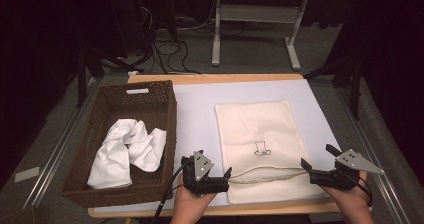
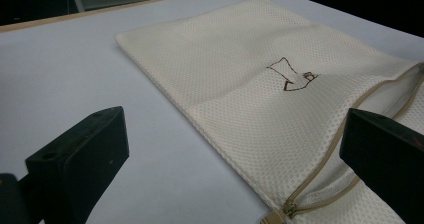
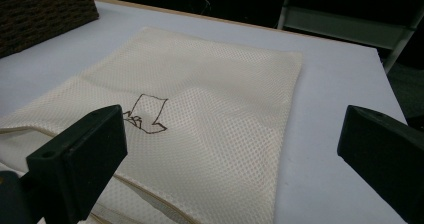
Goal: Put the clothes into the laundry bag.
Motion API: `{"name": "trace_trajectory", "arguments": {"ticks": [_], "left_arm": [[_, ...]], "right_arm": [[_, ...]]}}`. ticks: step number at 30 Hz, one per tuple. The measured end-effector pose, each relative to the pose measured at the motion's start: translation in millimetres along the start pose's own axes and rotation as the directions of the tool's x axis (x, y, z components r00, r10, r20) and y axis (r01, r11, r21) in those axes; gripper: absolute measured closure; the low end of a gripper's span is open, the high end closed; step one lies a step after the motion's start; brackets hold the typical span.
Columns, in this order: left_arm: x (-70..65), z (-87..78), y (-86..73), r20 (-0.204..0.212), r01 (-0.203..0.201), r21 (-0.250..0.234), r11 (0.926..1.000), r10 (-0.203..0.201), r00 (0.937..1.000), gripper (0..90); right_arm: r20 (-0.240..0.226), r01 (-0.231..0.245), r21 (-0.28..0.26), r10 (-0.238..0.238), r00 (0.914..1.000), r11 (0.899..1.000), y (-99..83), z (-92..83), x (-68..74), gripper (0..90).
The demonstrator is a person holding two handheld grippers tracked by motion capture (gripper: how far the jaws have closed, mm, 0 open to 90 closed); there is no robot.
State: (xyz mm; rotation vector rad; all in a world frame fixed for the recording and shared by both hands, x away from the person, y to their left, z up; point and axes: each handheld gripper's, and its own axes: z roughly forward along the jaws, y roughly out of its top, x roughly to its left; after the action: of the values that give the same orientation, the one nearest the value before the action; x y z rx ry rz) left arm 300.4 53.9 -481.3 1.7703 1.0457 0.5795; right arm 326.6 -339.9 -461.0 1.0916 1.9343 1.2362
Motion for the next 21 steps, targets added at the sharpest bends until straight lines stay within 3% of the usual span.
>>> {"name": "trace_trajectory", "arguments": {"ticks": [8,12,15,18,21], "left_arm": [[0.3,0.6,0.0,0.023,0.007,0.007,1.0,-0.007,0.9997,0.2],[2.1,2.3,0.0,0.048,0.028,0.037,0.9989,-0.03,0.9984,0.6],[2.8,5.0,-3.1,0.104,0.053,0.073,0.9959,-0.061,0.9927,7.4],[0.8,7.2,-6.0,0.11,0.037,0.086,0.9956,-0.047,0.9929,14.8],[-2.1,16.3,-13.1,0.126,0.039,0.134,0.9902,-0.056,0.9905,17.8]], "right_arm": [[-0.005,-0.004,0.006,0.004,1.0,1.0,-1.3,0.5,0.6,0.2],[-0.009,-0.006,0.013,0.006,0.9999,1.0,-2.1,1.7,1.0,0.2],[-0.017,-0.01,0.022,0.01,0.9998,1.0,-3.2,3.8,1.8,0.2],[-0.018,-0.009,0.023,0.01,0.9998,1.0,-3.3,3.9,1.6,0.2],[-0.016,-0.011,0.019,0.011,0.9998,1.0,-3.1,3.0,0.7,0.2]]}}
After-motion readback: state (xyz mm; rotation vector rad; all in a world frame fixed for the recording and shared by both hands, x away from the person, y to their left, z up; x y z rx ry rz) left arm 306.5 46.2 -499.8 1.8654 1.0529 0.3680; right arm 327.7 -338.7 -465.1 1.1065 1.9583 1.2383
